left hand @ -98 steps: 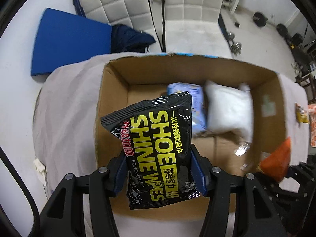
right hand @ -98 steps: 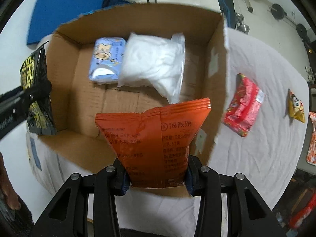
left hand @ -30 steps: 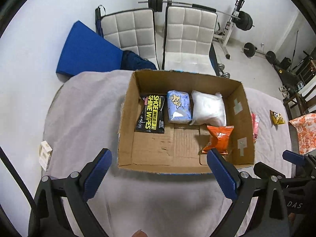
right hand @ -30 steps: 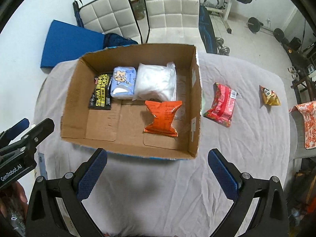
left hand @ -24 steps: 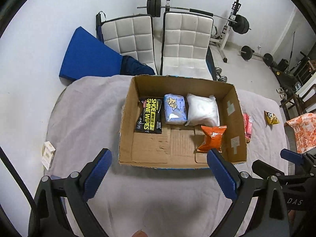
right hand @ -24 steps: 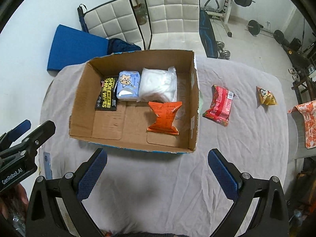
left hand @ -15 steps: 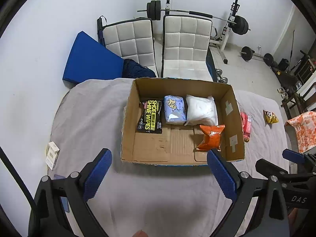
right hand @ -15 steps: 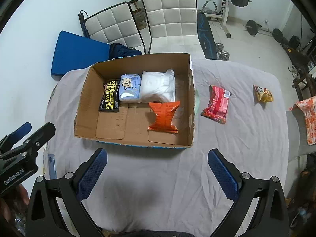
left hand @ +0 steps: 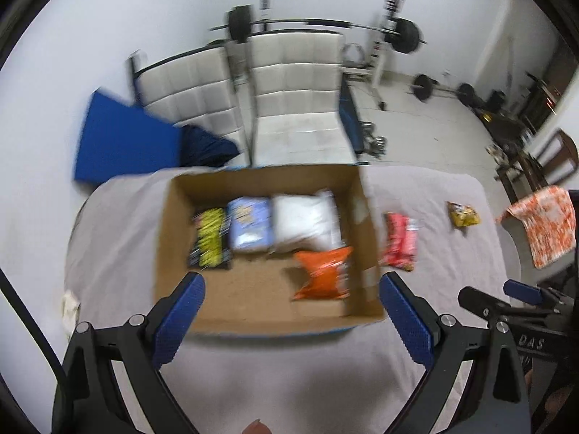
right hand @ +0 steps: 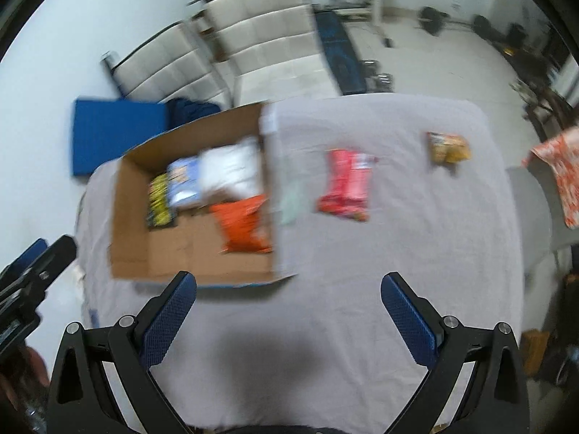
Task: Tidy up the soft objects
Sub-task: 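Withdraw both tools from the box toward the last two bags, then grasp the red candy bag with the left tool while the right tool grasps the yellow panda bag, then carry both bags into the box and open both tools to release them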
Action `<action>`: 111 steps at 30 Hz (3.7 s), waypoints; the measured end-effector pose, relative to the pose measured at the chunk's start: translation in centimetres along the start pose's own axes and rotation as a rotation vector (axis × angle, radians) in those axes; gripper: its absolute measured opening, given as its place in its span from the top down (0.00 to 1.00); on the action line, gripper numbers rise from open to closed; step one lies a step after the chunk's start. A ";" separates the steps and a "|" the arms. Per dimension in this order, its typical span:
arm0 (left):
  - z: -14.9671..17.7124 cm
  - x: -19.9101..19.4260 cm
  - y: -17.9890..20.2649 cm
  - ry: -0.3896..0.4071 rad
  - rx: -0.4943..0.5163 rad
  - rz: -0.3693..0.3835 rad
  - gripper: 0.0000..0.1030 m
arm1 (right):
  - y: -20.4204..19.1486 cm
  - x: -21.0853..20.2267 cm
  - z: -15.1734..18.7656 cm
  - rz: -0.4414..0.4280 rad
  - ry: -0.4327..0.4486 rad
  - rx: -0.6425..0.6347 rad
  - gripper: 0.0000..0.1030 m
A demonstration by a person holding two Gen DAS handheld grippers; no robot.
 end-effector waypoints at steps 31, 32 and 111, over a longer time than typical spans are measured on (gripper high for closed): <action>-4.7 34.1 21.7 -0.600 0.148 -0.020 0.45 | 27.1 19.7 -19.4 0.072 -0.274 0.156 0.00; -4.8 34.0 21.8 -0.601 0.127 -0.012 0.52 | 27.1 20.3 -19.6 0.067 -0.288 0.160 0.00; -2.0 6.7 16.9 -0.093 0.086 0.184 0.58 | 12.9 8.2 -4.6 -0.068 -0.171 0.025 0.47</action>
Point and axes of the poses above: each gripper's, at about its wrist camera, not at the fingertips, and x roughly the way its jaws point, y to its right, z to its underside, the point moved 5 cm from there along x, roughly the way its jaws point, and after that the axes turned 3 degrees about -y, right-handed, at the moved point
